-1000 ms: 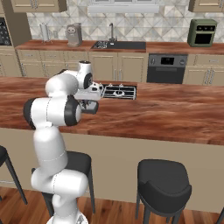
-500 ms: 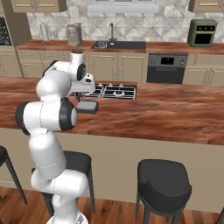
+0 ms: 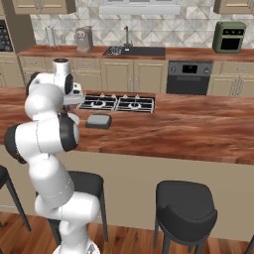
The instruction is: Take the fish from the fridge and place it on the digital scale on the counter by the fridge. Wait a few seconds for a reading, then move it to the plate on the dining counter.
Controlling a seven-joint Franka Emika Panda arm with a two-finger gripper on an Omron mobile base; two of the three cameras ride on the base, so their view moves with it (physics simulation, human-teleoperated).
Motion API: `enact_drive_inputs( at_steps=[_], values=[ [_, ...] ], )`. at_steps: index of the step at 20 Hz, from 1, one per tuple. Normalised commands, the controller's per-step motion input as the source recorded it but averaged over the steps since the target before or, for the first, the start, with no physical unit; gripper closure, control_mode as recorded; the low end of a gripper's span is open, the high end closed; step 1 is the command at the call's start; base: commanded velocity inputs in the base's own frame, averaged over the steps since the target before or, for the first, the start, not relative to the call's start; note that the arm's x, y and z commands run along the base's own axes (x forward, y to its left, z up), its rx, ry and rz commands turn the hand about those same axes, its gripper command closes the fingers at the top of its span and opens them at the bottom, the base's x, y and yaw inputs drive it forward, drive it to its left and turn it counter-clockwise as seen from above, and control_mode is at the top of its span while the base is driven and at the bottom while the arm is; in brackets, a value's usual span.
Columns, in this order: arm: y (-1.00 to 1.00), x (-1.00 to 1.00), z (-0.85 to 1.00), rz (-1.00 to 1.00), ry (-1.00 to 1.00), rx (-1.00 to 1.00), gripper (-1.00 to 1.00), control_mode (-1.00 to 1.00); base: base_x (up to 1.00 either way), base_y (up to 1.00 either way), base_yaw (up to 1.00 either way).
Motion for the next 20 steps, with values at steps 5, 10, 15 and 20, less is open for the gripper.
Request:
enact_drive_inputs(
  at_steps=[5, 10, 15, 20],
  values=[
    [0.58, 0.01, 0.00, 0.05, -0.03, 0.03, 1.00, -1.00, 0.00, 0.00, 0.00],
    [0.20, 0.14, -0.10, 0.00, 0.00, -0.01, 1.00, -1.00, 0.00, 0.00, 0.00],
    [0.09, 0.04, -0.36, 0.00, 0.00, -0.05, 1.00, -1.00, 0.00, 0.00, 0.00],
    [0.11, 0.00, -0.50, 0.00, 0.00, -0.03, 1.00, -1.00, 0.00, 0.00, 0.00]
  ],
)
